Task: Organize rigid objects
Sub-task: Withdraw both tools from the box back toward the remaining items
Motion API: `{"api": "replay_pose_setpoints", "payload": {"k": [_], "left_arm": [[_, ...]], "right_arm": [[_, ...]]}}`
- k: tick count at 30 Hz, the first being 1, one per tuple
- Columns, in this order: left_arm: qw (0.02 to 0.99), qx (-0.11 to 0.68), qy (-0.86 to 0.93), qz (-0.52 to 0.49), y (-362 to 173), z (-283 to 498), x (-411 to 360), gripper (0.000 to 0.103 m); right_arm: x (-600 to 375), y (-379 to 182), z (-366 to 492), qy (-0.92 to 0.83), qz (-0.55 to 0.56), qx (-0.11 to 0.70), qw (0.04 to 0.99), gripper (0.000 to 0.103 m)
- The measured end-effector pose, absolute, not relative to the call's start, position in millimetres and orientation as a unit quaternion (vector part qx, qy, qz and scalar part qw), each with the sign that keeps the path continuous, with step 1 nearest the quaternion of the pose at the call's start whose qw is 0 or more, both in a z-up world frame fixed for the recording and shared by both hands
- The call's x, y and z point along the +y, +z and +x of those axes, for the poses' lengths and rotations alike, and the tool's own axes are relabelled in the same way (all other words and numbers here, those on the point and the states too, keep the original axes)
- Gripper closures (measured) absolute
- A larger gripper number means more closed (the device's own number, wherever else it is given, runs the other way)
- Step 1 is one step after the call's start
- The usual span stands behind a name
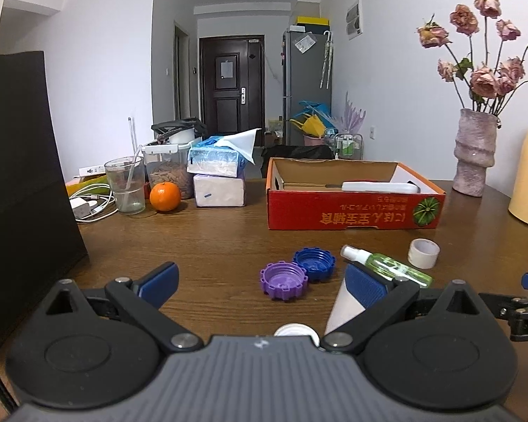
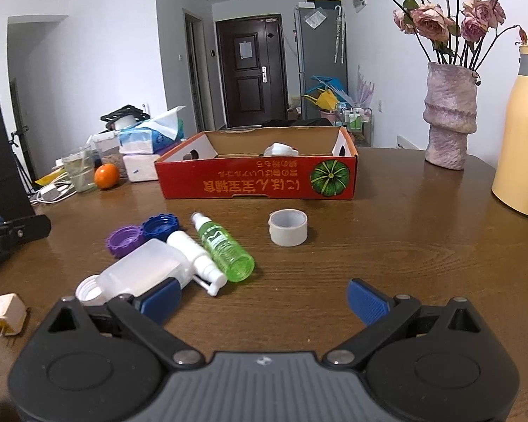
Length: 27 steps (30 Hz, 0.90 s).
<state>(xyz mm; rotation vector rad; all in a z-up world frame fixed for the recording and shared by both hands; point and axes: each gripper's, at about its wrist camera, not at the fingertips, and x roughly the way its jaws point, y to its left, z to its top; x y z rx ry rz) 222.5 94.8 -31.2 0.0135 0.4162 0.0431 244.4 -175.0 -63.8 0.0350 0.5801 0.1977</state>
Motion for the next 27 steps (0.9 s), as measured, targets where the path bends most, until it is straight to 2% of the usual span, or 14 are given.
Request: {"api": "replay_pose_setpoints", "payload": {"k": [27], "left_arm": [[0.975, 0.222, 0.002, 0.003, -45, 145, 83, 0.0]], "right_arm": [[-169, -55, 182, 0.133, 0.004, 0.269, 0.954, 0.002]]}}
